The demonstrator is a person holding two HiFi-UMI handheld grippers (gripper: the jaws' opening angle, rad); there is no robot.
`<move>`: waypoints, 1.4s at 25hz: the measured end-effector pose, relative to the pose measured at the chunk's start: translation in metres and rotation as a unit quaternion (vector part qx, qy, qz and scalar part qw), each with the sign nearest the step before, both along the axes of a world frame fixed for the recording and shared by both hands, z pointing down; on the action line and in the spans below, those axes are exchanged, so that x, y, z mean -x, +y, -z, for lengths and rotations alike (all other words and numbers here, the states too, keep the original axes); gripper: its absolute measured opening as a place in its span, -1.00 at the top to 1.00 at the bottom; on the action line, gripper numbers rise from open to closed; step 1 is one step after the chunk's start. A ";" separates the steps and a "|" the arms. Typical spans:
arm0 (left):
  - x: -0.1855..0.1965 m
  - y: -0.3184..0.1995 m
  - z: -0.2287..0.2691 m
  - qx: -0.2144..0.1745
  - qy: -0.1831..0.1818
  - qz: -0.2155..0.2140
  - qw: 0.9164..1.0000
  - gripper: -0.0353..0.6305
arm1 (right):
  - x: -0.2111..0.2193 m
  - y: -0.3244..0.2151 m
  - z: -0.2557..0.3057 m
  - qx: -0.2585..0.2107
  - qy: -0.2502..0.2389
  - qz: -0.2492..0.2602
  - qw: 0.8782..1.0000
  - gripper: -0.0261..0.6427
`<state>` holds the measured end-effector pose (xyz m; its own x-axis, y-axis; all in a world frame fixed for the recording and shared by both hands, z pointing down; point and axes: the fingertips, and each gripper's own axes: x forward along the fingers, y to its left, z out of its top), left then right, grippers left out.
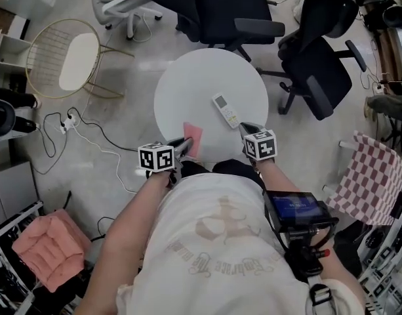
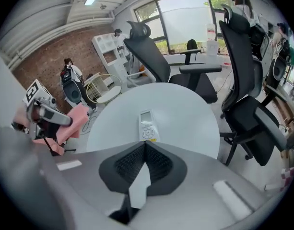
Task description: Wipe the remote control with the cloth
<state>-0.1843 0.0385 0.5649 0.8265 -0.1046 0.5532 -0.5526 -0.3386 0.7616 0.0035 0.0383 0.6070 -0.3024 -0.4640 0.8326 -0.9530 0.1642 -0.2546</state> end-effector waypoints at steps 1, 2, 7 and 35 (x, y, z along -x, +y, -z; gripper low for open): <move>0.002 -0.002 0.002 -0.010 0.000 -0.005 1.000 0.80 | 0.002 0.001 0.008 -0.012 -0.005 -0.002 1.000 0.91; 0.004 -0.003 0.006 -0.021 0.001 -0.010 1.000 0.80 | 0.005 0.003 0.016 -0.025 -0.009 -0.004 1.000 0.91; 0.014 -0.009 0.020 -0.066 0.007 -0.030 0.997 0.80 | 0.011 0.015 0.052 -0.077 -0.021 -0.031 0.996 0.91; -0.068 0.003 0.108 -0.246 0.010 -0.091 0.965 0.80 | -0.039 0.037 0.186 -0.274 -0.068 -0.016 0.959 0.90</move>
